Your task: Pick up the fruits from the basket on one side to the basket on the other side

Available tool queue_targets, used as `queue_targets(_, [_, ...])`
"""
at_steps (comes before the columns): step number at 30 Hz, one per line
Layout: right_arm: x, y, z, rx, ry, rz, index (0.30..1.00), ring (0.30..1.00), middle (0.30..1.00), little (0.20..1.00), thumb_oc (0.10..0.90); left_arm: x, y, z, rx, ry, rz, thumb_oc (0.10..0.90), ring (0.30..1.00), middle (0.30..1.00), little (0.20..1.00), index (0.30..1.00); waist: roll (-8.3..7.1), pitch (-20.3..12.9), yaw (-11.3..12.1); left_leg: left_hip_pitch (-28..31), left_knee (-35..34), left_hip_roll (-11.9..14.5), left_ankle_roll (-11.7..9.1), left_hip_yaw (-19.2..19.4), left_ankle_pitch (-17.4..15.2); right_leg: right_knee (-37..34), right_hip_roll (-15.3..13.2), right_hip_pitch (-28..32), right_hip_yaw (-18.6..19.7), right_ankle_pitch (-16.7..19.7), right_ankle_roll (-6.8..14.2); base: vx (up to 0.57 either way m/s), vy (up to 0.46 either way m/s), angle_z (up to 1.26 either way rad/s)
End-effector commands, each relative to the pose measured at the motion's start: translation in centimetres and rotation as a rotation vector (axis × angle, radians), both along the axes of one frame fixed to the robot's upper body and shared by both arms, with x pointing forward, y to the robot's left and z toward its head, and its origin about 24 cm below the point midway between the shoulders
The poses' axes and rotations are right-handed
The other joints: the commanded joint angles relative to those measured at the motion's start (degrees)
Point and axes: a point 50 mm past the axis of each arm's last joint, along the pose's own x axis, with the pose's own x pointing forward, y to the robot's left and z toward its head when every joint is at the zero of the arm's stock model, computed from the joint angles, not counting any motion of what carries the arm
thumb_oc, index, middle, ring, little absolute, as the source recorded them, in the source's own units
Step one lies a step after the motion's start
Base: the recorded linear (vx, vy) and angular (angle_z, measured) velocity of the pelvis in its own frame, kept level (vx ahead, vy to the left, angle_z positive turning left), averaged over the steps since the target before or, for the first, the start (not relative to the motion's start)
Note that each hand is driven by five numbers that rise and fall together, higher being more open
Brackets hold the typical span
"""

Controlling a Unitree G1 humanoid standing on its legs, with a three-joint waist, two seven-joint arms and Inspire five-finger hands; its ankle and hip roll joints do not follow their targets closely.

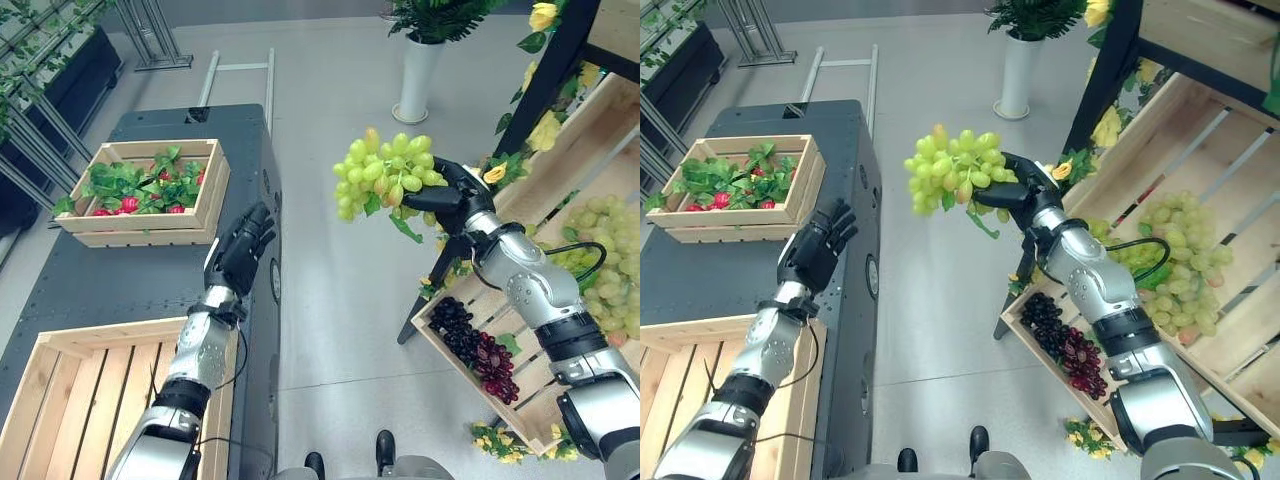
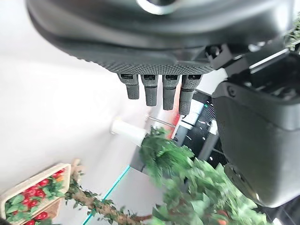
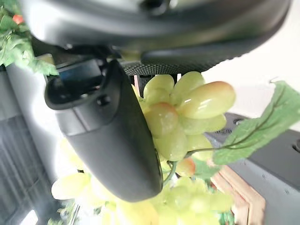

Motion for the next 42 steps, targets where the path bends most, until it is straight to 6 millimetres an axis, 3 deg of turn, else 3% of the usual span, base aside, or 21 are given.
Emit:
queue_targets(1, [-0.9,0.2,3.5,0.128,-0.158,0.129,0.300,0.300,0.300,0.300,0.400,0.6,0.9,1.4,0.073,-0.094,0.061,0.800,0.900,0.900,0.900,0.900,-1.76,-10.42,-2.22,-3.22,0.13,-3.04,1.03,0.82,-3.43,0.10,0.22,0.22,1.84,-2.59,0.51,0.02,0.046,-0.18])
queue_targets(10, [-5.2,4.0,0.8,0.291,-0.007,0.493,0.300,0.300,0.300,0.300,0.400,-0.6,-1.7,-1.6,-0.027,-0.020,0.088,0.800,0.900,0.900,0.900,0.900,-2.39,-9.44,-4.98,-2.82,0.13,-2.89,1.49,4.28,-3.60,0.10,0.59,-0.73,4.87,-1.43,1.04,0.01,0.060,-0.23])
queue_targets(15, [-7.1,5.8,0.8,0.422,0.025,0.610,0.300,0.300,0.300,0.300,0.400,-0.9,-3.1,-2.6,-0.067,0.003,0.100,0.800,0.900,0.900,0.900,0.900,-2.66,-8.97,-6.13,-2.74,0.13,-2.85,1.87,5.71,-3.68,0.10,1.01,-1.33,6.71,-0.79,1.24,0.01,0.063,-0.16])
queue_targets(19, [-8.1,6.0,1.1,0.452,0.001,0.628,0.300,0.300,0.300,0.300,0.400,-1.3,-3.6,-3.3,-0.072,0.029,0.105,0.800,0.900,0.900,0.900,0.900,-2.91,-8.62,-7.06,-2.75,0.13,-2.90,2.17,6.60,-3.74,0.10,1.32,-1.82,8.11,-0.24,1.52,0.01,0.068,-0.23])
queue_targets(30, [-9.8,0.4,1.2,0.410,-0.101,0.413,0.300,0.300,0.300,0.300,0.400,-2.8,-2.9,-5.0,0.025,0.112,0.120,0.800,0.900,0.900,0.900,0.900,-3.65,-7.71,-12.19,-2.40,0.13,-2.91,3.11,10.36,-4.33,0.10,2.58,-3.66,13.26,1.36,2.22,0.01,0.055,-0.20])
queue_targets(35, [-10.0,-2.3,2.5,0.315,-0.180,0.301,0.300,0.300,0.300,0.300,0.400,-3.1,-2.4,-5.3,0.120,0.144,0.155,0.800,0.900,0.900,0.900,0.900,-3.64,-7.10,-14.22,-2.25,1.48,-2.70,3.48,11.16,-6.33,0.29,3.14,-3.76,14.75,0.89,2.79,0.04,0.038,-0.32])
queue_targets(36, [-9.9,-3.6,3.2,0.279,-0.211,0.237,0.300,0.300,0.300,0.300,0.400,-3.5,-2.5,-5.8,0.133,0.172,0.135,0.800,0.900,0.900,0.900,0.900,-3.87,-6.97,-14.79,-2.30,1.85,-2.54,3.48,11.68,-6.69,0.26,3.42,-3.88,15.29,1.00,2.82,0.01,-0.012,-0.18])
queue_targets(42, [-9.4,-7.4,5.5,0.212,-0.289,0.054,0.300,0.300,0.300,0.300,0.400,-5.2,-2.9,-7.6,0.116,0.237,0.082,0.800,0.900,0.900,0.900,0.900,-4.27,-7.66,-15.50,-2.04,1.66,-2.26,3.23,12.57,-7.32,0.10,3.98,-3.94,16.01,0.97,3.00,0.02,-0.024,-0.14])
